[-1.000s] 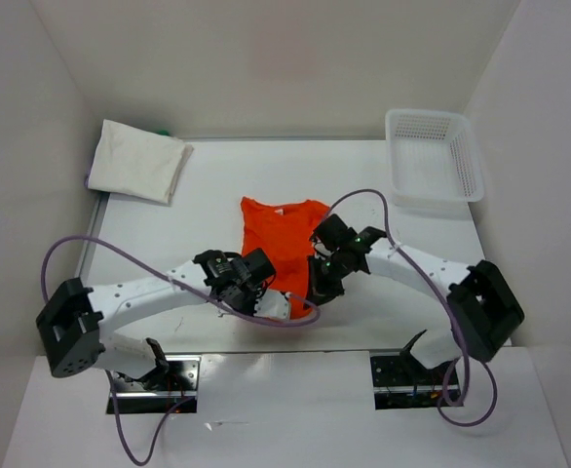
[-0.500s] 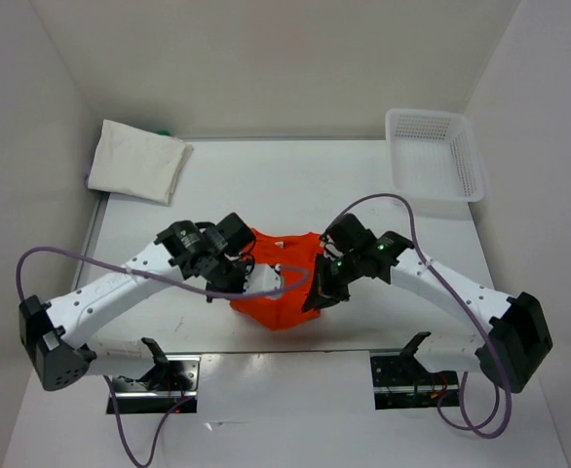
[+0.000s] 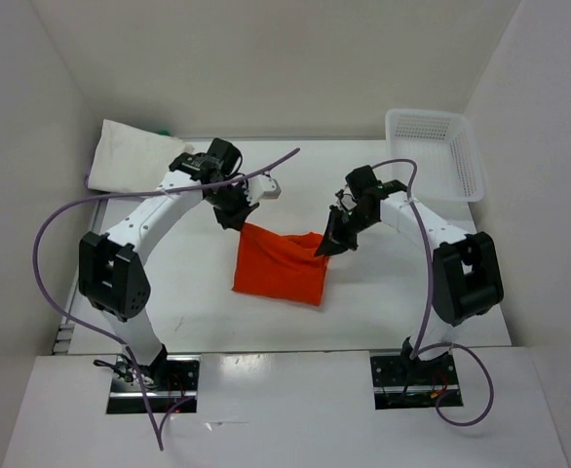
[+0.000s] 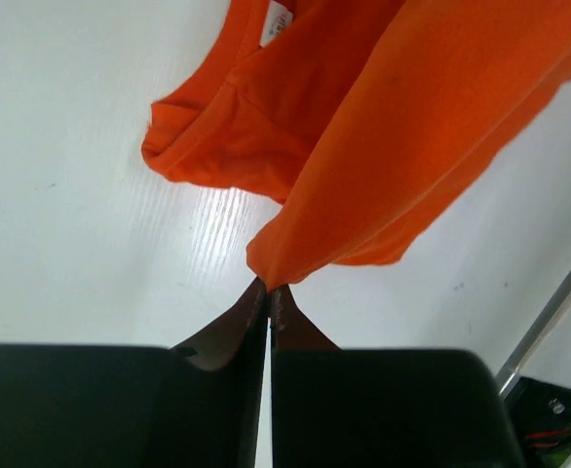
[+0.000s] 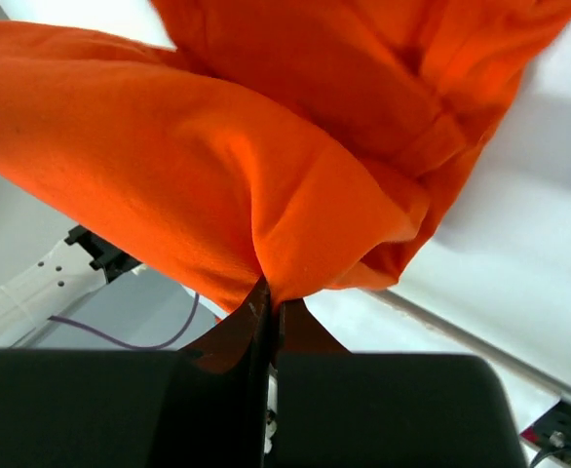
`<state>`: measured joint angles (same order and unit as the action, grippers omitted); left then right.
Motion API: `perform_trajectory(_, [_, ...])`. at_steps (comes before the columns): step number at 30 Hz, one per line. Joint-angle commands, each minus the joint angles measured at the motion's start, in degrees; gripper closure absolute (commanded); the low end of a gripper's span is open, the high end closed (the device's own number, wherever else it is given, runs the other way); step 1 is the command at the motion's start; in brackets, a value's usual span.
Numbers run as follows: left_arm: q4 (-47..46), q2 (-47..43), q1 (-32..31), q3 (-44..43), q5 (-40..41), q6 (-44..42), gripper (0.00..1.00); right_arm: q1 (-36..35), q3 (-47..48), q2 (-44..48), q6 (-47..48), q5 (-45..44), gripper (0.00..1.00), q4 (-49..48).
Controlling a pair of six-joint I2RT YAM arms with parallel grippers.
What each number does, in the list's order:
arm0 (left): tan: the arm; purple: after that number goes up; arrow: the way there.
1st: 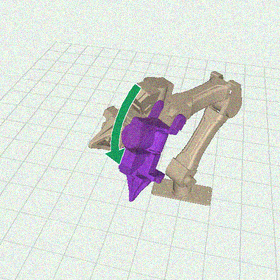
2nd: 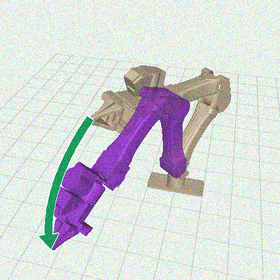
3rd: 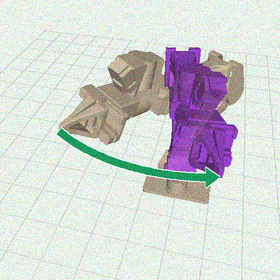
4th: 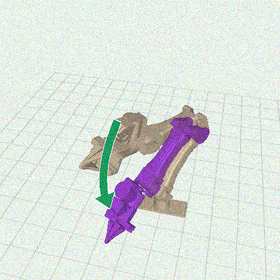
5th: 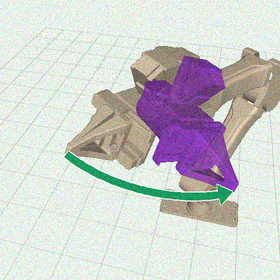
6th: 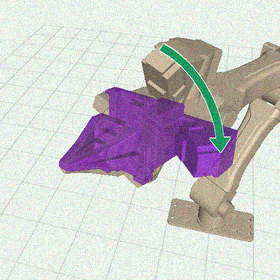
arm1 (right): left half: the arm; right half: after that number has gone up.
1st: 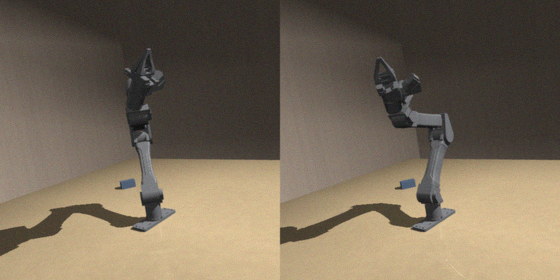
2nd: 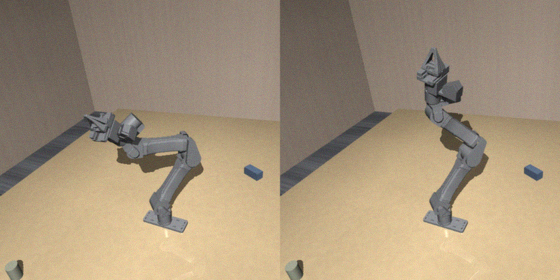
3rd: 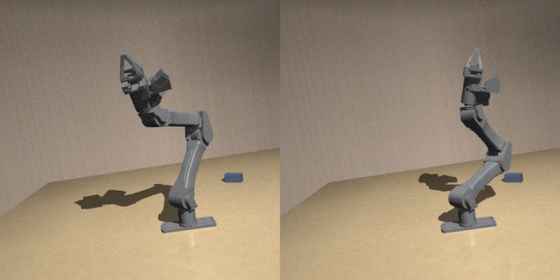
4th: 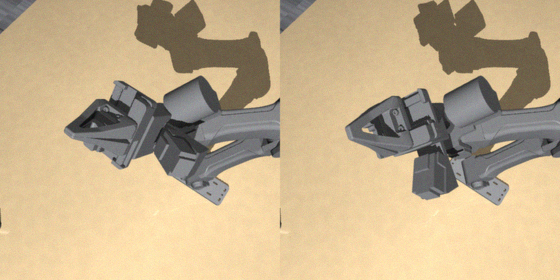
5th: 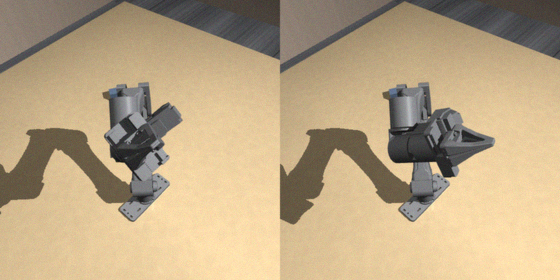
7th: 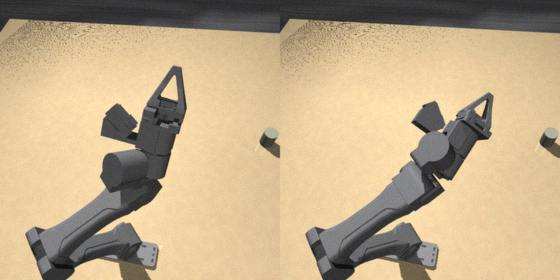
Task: Fold and stack the t-shirts
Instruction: Fold the long partially folded tshirt into a neat square
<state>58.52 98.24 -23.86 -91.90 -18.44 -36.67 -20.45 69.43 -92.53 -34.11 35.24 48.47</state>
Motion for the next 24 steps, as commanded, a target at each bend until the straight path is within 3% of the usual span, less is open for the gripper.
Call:
perform_trajectory(1, [-2.9,3.4,1.0,-3.3,-3.8,2.6,0.95,2.5,2.7,-3.4,4.1,2.7,1.00,0.3])
perform_trajectory(9, [-7.7,9.1,1.5,-4.9,-3.2,7.0,0.93,5.3,6.5,-12.1,5.5,4.3,1.00,-2.3])
perform_trajectory(12, [-9.1,10.5,1.5,-3.8,-0.8,8.7,0.93,6.6,7.1,-13.7,4.9,4.3,0.91,-4.9])
perform_trajectory(16, [-12.9,12.4,2.1,-1.2,3.2,11.0,0.90,8.0,9.7,-17.3,4.4,3.8,0.47,-8.3])
perform_trajectory(18, [-14.8,13.3,2.1,-0.7,5.3,12.1,0.85,9.5,9.7,-17.9,3.3,3.8,0.47,-10.4])
perform_trajectory(21, [-17.2,15.0,2.1,0.8,7.6,13.5,0.70,10.1,12.3,-18.7,2.0,-0.1,0.46,-12.9])
perform_trajectory(24, [-18.5,15.1,3.2,1.5,10.1,15.0,0.63,9.4,13.0,-13.6,2.0,-4.6,0.46,-14.5])
